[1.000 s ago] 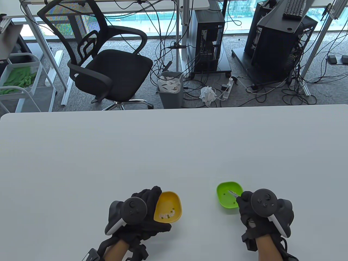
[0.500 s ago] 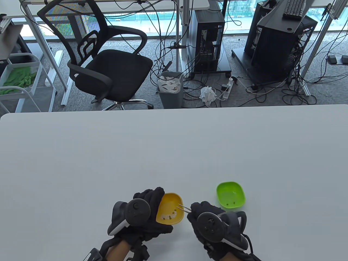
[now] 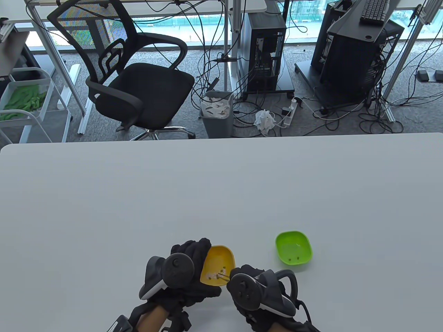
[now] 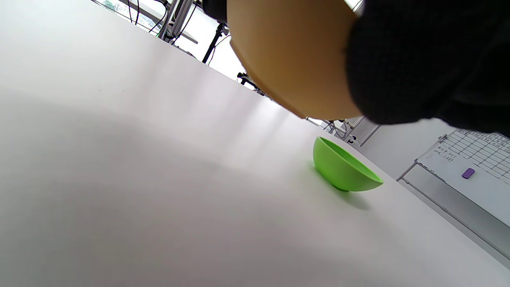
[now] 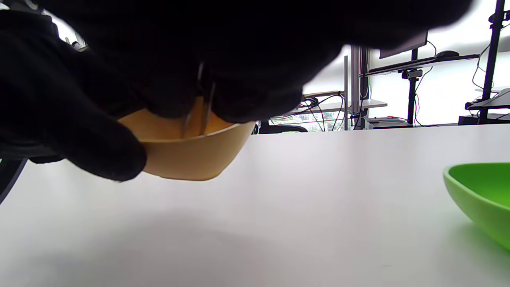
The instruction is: Pick mung beans with tweezers into small dish
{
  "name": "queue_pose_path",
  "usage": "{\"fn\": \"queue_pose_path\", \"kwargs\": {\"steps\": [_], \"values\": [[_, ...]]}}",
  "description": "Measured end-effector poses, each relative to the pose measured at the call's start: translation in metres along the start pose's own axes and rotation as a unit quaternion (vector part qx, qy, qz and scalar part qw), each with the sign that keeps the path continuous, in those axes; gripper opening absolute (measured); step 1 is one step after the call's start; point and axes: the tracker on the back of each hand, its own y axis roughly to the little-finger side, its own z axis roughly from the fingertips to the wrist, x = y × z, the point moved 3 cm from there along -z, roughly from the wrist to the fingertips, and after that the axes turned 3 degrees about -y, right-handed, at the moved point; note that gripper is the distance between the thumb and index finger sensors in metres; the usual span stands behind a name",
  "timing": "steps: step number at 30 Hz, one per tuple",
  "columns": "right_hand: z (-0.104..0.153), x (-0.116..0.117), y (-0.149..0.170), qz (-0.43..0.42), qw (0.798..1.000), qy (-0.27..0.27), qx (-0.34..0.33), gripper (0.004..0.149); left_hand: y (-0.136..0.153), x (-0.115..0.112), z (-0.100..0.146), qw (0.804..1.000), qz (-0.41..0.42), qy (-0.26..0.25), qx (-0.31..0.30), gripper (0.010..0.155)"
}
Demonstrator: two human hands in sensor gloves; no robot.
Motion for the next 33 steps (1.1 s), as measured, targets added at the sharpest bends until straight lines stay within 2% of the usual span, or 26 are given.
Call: {"fn": "queue_pose_path", "kwargs": {"steps": [12, 16, 20, 23, 25, 28, 30, 33], "values": [[0.000, 0.000, -0.001, -0.002, 1.000, 0.009, -0.004, 0.034, -0.001, 0.000, 0.000, 1.000, -0.005, 0.001, 0.000, 0.122], [0.003, -0.003, 0.002, -0.011, 1.000, 0.023, -0.004, 0.034, 0.000, -0.001, 0.000, 1.000, -0.004, 0.001, 0.001, 0.122], [0.009, -0.016, 0.014, -0.034, 0.998, 0.055, 0.007, 0.034, 0.000, -0.001, 0.000, 1.000, -0.003, 0.002, 0.003, 0.121], [0.018, -0.036, 0.040, -0.064, 0.992, 0.099, 0.041, 0.034, 0.001, 0.000, 0.000, 1.000, 0.001, 0.001, 0.006, 0.121], [0.027, -0.052, 0.072, -0.086, 0.983, 0.134, 0.087, 0.034, 0.002, 0.001, 0.001, 1.000, 0.004, 0.000, 0.007, 0.121], [0.038, -0.062, 0.117, -0.091, 0.967, 0.171, 0.164, 0.034, 0.003, 0.003, 0.001, 1.000, 0.007, -0.005, 0.007, 0.121], [0.044, -0.060, 0.148, -0.086, 0.955, 0.174, 0.223, 0.034, 0.002, 0.004, 0.002, 1.000, 0.008, -0.008, 0.004, 0.121], [0.047, -0.047, 0.177, -0.092, 0.946, 0.152, 0.272, 0.034, 0.001, 0.004, 0.004, 1.000, 0.005, -0.008, 0.001, 0.121]]}}
